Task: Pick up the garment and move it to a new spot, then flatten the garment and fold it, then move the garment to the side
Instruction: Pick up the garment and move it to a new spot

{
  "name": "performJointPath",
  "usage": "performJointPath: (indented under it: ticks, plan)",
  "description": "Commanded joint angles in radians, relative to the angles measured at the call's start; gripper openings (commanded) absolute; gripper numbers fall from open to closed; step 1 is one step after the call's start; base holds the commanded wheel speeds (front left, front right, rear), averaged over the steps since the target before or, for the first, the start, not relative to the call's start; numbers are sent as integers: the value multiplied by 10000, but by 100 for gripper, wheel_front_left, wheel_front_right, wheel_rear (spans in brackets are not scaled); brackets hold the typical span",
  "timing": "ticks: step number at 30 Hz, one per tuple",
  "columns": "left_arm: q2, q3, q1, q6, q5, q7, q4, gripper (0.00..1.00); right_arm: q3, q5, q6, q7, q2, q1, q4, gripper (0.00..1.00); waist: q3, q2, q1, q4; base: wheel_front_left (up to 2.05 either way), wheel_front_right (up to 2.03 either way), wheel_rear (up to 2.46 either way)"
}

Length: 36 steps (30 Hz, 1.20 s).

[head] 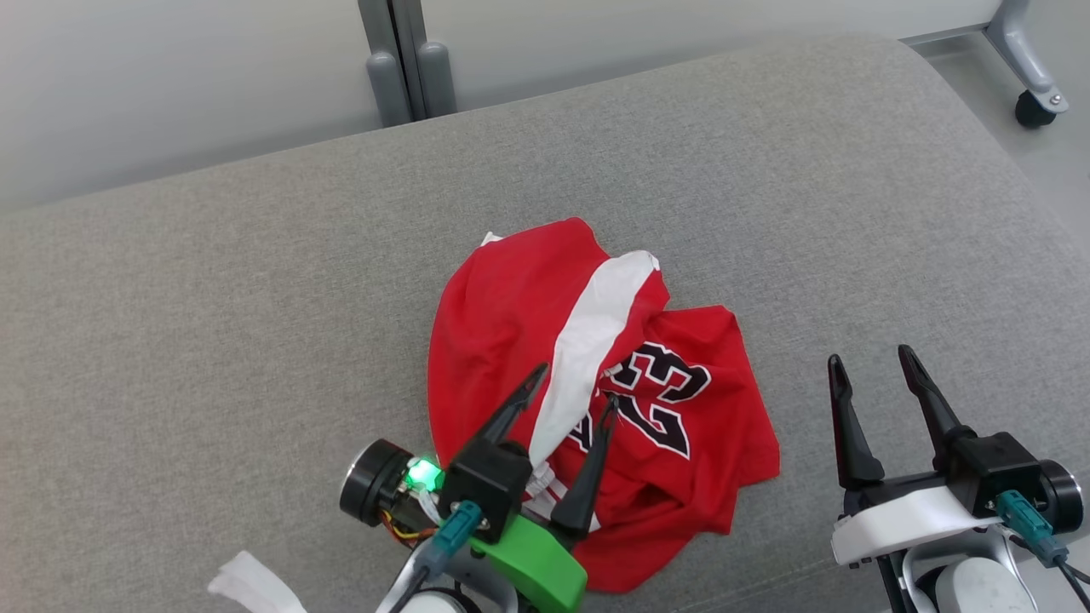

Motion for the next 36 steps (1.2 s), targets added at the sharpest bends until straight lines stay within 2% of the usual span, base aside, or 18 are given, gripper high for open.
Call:
performJointPath:
  ticks: [1, 9, 10, 11, 12, 17, 22, 27, 30, 36]
  plan:
    - [86, -105, -50, 57, 149, 147, 104, 100, 51, 23, -14, -31, -6, -115, -39, 100, 65, 0, 0, -73, 0, 0, 0]
    - [246, -363, -581, 315, 859, 542, 1354, 100, 58, 233, -14, -31, -8, -208, -21, 100, 287, 0, 0, -438, 0, 0, 0]
    - [264, -340, -602, 329, 872, 527, 1481, 83, 35, 318, -14, -31, -8, -201, -13, 100, 312, 0, 0, -470, 0, 0, 0]
    - [279, -326, -629, 318, 857, 502, 1577, 29, 24, 347, -14, -31, -8, -201, -16, 100, 334, 0, 0, -493, 0, 0, 0]
    - [300, -325, -658, 270, 832, 477, 1635, 0, 31, 364, -14, -31, -6, -202, -17, 100, 348, 0, 0, -508, 0, 0, 0]
    - [343, 28, -803, 415, 661, 180, 1322, 0, -28, 441, -14, -31, -4, -178, -6, 100, 413, 0, 0, -515, 0, 0, 0]
    - [304, 707, -804, 664, 105, 129, 34, 0, -85, 445, -14, -31, -7, -103, 18, 100, 390, 0, 0, -369, 0, 0, 0]
    - [690, 1803, -990, 1036, -405, 165, -1264, 0, -205, 414, -14, -31, -7, 19, 5, 100, 246, 0, 0, -129, 0, 0, 0]
    - [1310, 2765, -1051, 1322, -638, 380, -1868, 0, -280, 334, -14, -33, -6, 128, -17, 100, 124, 0, 0, 94, 0, 0, 0]
    - [3232, 5058, -693, 1898, -1008, 858, -2420, 0, -413, 302, -14, -33, -11, 303, -75, 100, -40, 0, 0, 471, 0, 0, 0]
